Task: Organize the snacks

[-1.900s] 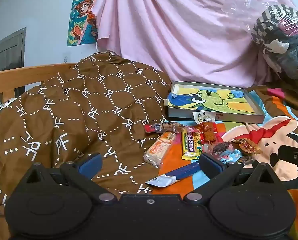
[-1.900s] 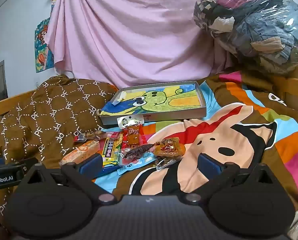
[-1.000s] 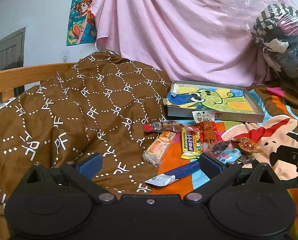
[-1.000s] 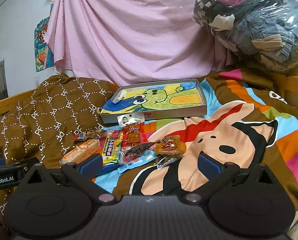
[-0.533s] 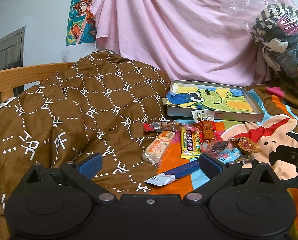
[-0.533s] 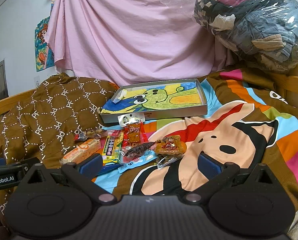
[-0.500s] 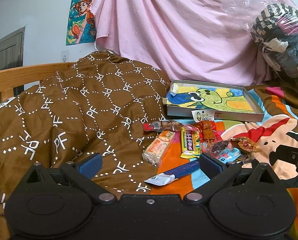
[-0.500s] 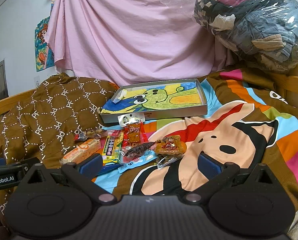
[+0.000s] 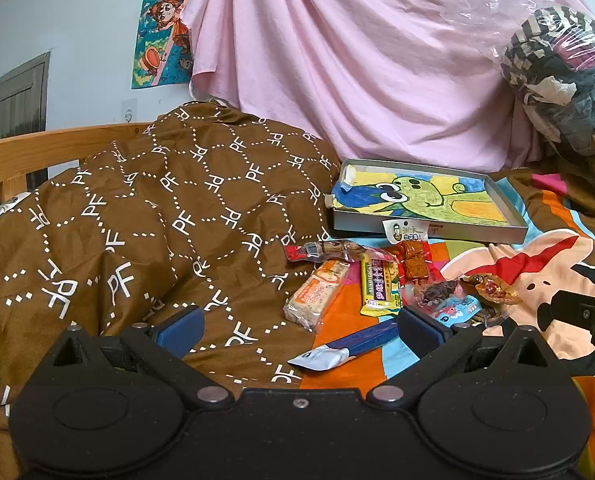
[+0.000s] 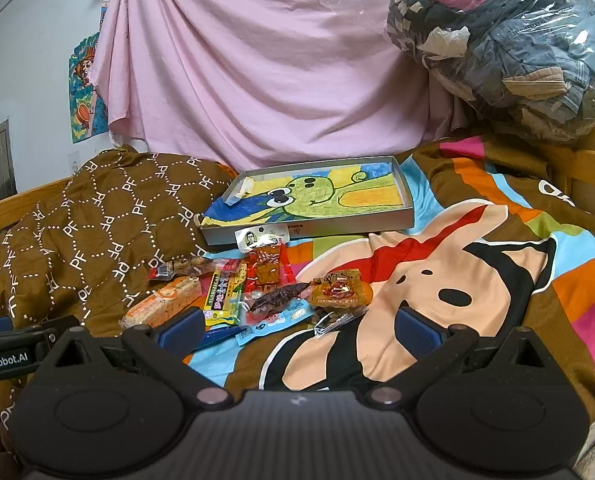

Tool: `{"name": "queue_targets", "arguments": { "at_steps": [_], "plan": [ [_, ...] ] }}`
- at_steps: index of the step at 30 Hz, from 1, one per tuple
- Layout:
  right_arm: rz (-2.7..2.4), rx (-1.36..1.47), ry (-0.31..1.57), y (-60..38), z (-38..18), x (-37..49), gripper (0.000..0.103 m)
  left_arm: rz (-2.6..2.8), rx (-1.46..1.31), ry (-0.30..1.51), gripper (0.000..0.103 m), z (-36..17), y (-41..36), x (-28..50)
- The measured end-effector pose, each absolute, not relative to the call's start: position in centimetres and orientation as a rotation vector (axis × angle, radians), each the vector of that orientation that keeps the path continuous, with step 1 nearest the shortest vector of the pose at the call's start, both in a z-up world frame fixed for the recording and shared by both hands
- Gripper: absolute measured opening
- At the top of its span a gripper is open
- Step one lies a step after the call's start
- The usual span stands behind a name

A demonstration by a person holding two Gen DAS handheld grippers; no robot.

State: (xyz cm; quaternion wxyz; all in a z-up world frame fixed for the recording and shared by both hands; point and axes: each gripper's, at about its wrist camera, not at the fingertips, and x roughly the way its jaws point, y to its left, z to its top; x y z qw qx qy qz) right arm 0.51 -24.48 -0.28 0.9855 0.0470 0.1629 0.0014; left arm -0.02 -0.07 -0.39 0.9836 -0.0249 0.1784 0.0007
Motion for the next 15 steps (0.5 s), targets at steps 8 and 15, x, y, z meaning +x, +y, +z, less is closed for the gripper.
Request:
{"name": "queue_targets", "arguments": {
  "at_steps": [8, 15],
  "plan": [
    [0.003, 0.095, 0.329, -24.47, -0.30, 0.55, 0.103, 0.003, -0.052, 0.359, 0.102, -0.39, -0.06, -0.02],
    [0.002, 0.097, 0.335, -24.50, -0.07, 0.79, 0.103, 0.003, -0.052, 0.370, 0.102, -0.42, -0.15, 0.15]
  ]
}}
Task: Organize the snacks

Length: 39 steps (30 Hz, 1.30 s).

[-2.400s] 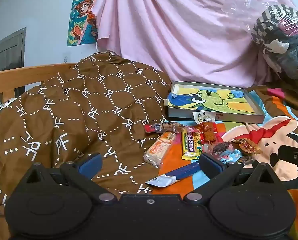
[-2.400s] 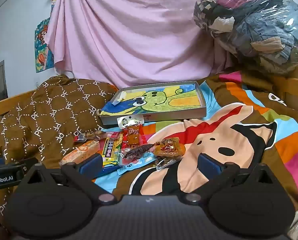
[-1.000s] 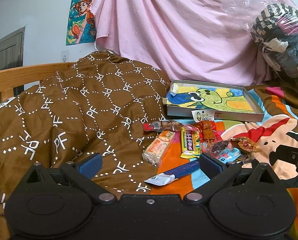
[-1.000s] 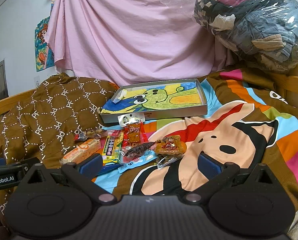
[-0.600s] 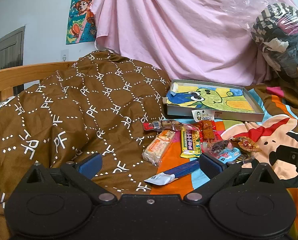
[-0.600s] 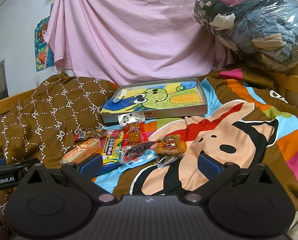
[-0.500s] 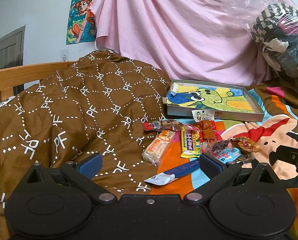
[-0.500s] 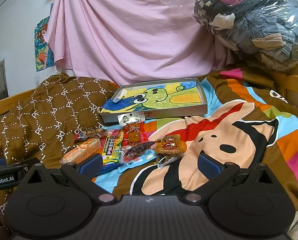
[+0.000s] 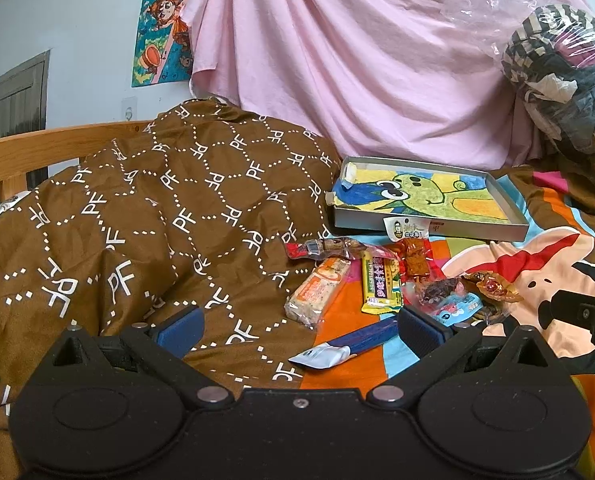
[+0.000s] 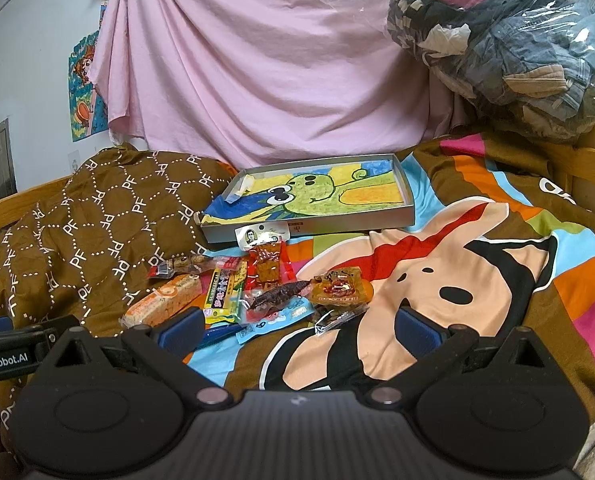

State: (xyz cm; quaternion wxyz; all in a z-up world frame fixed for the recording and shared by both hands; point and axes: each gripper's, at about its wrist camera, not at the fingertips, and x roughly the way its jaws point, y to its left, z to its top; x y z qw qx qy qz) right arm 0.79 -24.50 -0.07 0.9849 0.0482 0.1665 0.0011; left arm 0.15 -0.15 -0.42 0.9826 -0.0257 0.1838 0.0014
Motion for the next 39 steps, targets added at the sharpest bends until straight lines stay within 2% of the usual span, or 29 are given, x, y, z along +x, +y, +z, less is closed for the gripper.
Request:
{"name": "queue_targets", "arguments": {
  "at_steps": [29, 39],
  "plan": [
    [0.015, 0.104, 0.356, -24.3, -0.2, 0.9, 0.103, 0.017, -0.035, 0.396, 0.102, -0.2, -0.1, 0.3],
    [0.048, 0.110, 0.421, -24.5, 0.1, 2.3, 0.103, 0.004, -0.002, 0.442, 0.102, 0.1, -0.6, 1.7]
  ]
}}
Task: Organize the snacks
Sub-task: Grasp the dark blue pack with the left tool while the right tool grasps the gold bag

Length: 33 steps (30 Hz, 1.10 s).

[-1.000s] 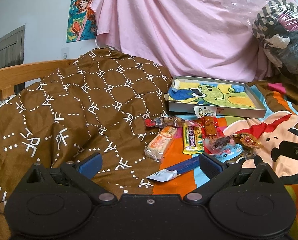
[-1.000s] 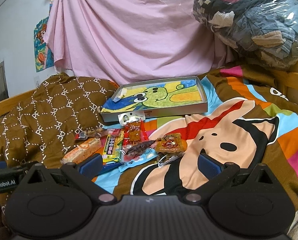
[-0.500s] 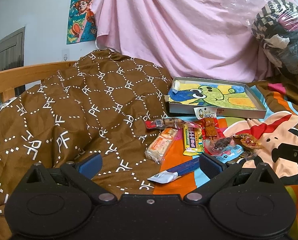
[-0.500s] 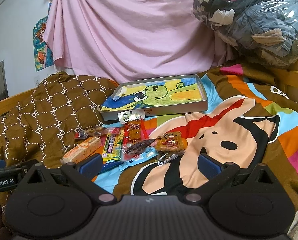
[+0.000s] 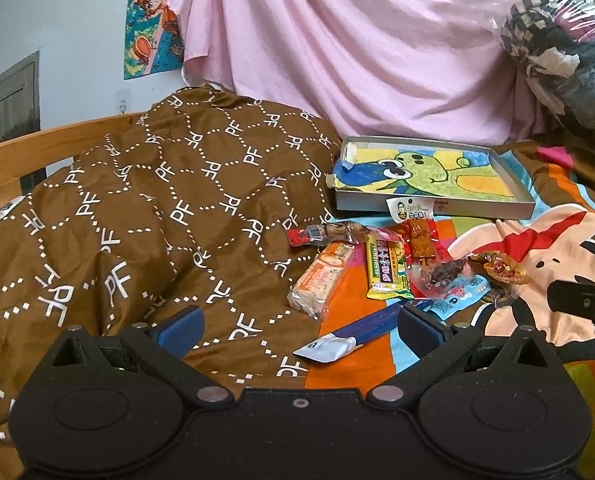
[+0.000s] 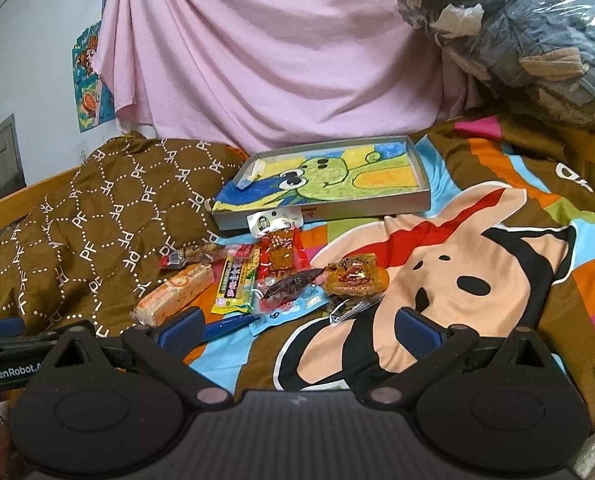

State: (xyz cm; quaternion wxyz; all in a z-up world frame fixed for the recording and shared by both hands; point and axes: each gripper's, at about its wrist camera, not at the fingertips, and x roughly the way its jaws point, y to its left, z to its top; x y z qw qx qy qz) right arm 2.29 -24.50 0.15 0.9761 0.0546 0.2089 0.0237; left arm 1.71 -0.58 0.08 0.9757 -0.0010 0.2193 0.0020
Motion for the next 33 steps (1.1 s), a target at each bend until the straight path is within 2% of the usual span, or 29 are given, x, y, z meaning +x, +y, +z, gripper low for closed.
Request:
{"name": "queue_targets", "arguments": {
  "at_steps": [12, 25, 33],
  "plan": [
    [0.137, 0.058, 0.488, -24.7, 0.6, 5.3, 0.103, -0.071, 0.022, 0.491, 0.102, 0.2, -1.4, 5.7],
    [0.334, -0.158, 0.529, -24.5, -0.1, 10.2, 0.103, -0.336, 0.194, 0.589, 0.102, -1.5, -3.1, 11.6],
    [0.280, -0.131, 0.551, -27.0, -0.1, 13.6, 0.103, -0.498, 0.253, 0.636, 0.102, -2.3, -5.5, 14.4]
  ]
}}
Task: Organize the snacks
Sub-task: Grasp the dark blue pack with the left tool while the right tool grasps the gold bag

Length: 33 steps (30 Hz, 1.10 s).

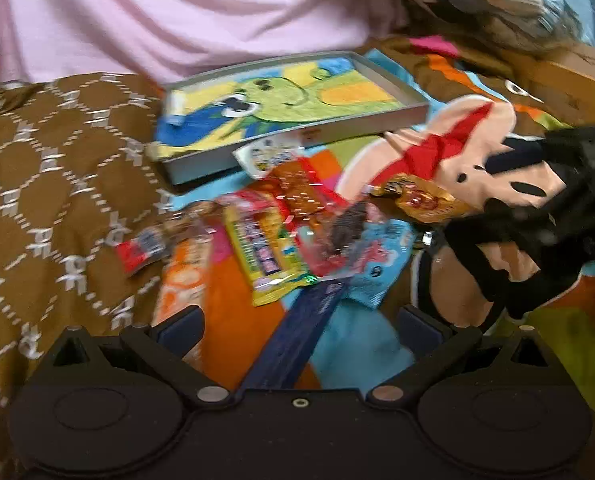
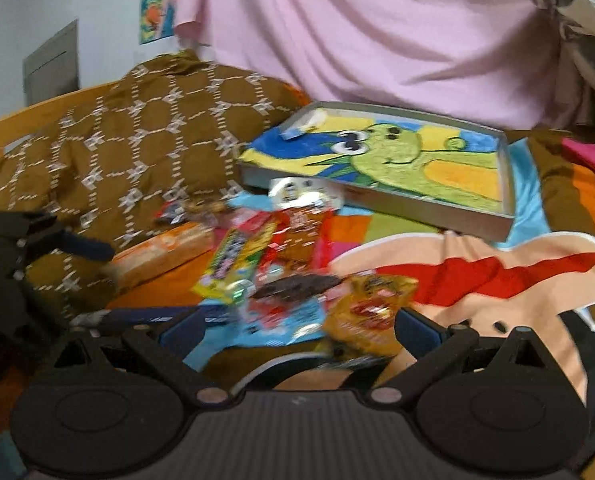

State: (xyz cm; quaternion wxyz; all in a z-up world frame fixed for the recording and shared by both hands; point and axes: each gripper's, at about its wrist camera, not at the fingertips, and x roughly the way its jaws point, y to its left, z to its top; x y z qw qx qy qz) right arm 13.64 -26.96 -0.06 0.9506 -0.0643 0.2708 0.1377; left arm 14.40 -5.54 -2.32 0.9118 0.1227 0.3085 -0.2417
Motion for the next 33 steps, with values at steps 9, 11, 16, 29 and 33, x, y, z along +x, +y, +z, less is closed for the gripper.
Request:
{"name": "queue_targets", "arguments": {
  "at_steps": [9, 11, 16, 29, 33],
  "plan": [
    [0.212, -0.072, 0.504, -28.8, -0.7, 18.0, 0.103, -0.576, 0.240, 0.757, 0.102, -2.8, -6.8, 19.1],
    [0.191, -0.067, 0.496, -28.8, -1.2, 18.6, 0.103, -0.580, 0.230, 0.798, 0.102, -3.0, -6.6, 20.1],
    [0.148, -0.061, 0.505, -29.0, -2.4, 20.1, 0.103, -0.564, 0.142, 0.889, 0.102, -3.7, -6.2, 21.5],
    [0.149, 0.008, 0.578, -29.6, -4.8, 22.2, 0.085, -0.643, 0.177, 1.089, 0.086, -4.8, -7.0, 24.5],
    [0.136, 0.012, 0.587, -29.9, -4.8, 22.2, 0.082, -0.689, 0.183, 1.157, 0.079, -4.7, -7.0, 24.8]
  ]
}}
